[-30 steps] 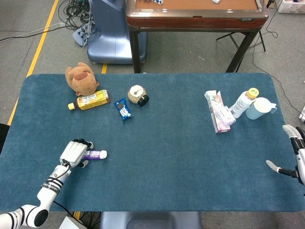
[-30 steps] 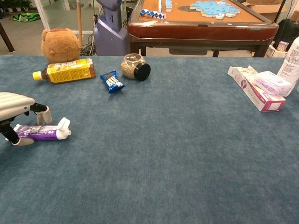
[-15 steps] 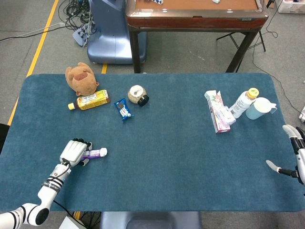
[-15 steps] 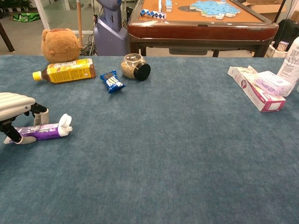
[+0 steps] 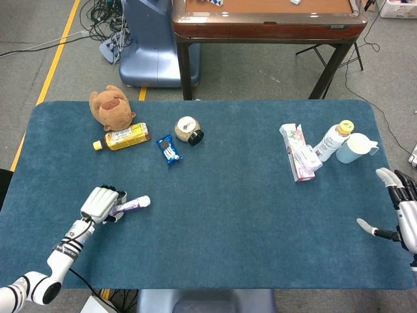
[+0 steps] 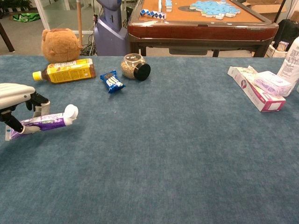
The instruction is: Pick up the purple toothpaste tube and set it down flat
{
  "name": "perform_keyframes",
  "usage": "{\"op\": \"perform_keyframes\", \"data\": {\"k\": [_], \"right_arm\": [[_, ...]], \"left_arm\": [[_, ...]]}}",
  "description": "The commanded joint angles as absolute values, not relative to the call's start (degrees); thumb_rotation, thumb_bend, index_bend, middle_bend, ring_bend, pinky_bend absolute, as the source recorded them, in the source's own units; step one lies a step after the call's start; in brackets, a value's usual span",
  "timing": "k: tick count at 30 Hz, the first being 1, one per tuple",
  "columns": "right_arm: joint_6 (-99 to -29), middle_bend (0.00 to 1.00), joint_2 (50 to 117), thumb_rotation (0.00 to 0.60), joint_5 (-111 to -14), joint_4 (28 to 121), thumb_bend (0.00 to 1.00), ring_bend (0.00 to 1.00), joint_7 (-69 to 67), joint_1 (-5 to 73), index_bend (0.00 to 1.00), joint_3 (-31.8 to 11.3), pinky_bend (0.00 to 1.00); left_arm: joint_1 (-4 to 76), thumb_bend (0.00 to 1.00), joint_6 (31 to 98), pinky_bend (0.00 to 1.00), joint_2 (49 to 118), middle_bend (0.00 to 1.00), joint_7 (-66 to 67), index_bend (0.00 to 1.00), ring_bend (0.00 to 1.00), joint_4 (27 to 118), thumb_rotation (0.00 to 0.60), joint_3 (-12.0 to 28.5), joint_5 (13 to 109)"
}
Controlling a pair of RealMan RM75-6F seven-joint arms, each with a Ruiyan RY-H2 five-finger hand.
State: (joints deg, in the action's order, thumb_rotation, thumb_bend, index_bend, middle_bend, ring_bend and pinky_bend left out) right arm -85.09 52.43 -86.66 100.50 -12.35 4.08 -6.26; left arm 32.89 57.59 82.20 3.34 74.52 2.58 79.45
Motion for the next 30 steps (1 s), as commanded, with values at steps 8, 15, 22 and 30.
{"op": "perform_keyframes", "data": {"k": [8,15,22,30], "right_arm": [[-81.6,0.11,47.9,0.600,-97.3,107.1,0.13,0.00,-11.6,9.7,0.12,-5.7,0.00],[-77.8,0.11,47.6,0.600,-103.8,111.1,0.16,0.00,-8.7,14.8,0.16,-6.0,0.00],[-72.9,0.11,50.5,0.597,-105.7,114.2,0.16,0.00,-3.6,20.1,0.19,-7.5,0.00],[-66.1,0.11,55.1,0.521,-103.5,116.5,0.16,0.00,2.3,25.7,0.20,-8.9,0.00]], "left_arm": [[36.5,0.45,58.9,0.34,77.6,0.60,-7.2,0.54,0.39,80.5,0.600,3.0,88.0],[39.9,0.45,56.4,0.35,75.8,0.61,-11.7,0.54,0.40,86.2,0.600,4.4,88.7],[42.6,0.45,54.5,0.35,74.6,0.61,-12.9,0.54,0.40,90.3,0.600,6.3,88.2],[44.9,0.45,52.4,0.36,74.0,0.62,-12.6,0.54,0.40,93.2,0.600,8.1,85.9]]}}
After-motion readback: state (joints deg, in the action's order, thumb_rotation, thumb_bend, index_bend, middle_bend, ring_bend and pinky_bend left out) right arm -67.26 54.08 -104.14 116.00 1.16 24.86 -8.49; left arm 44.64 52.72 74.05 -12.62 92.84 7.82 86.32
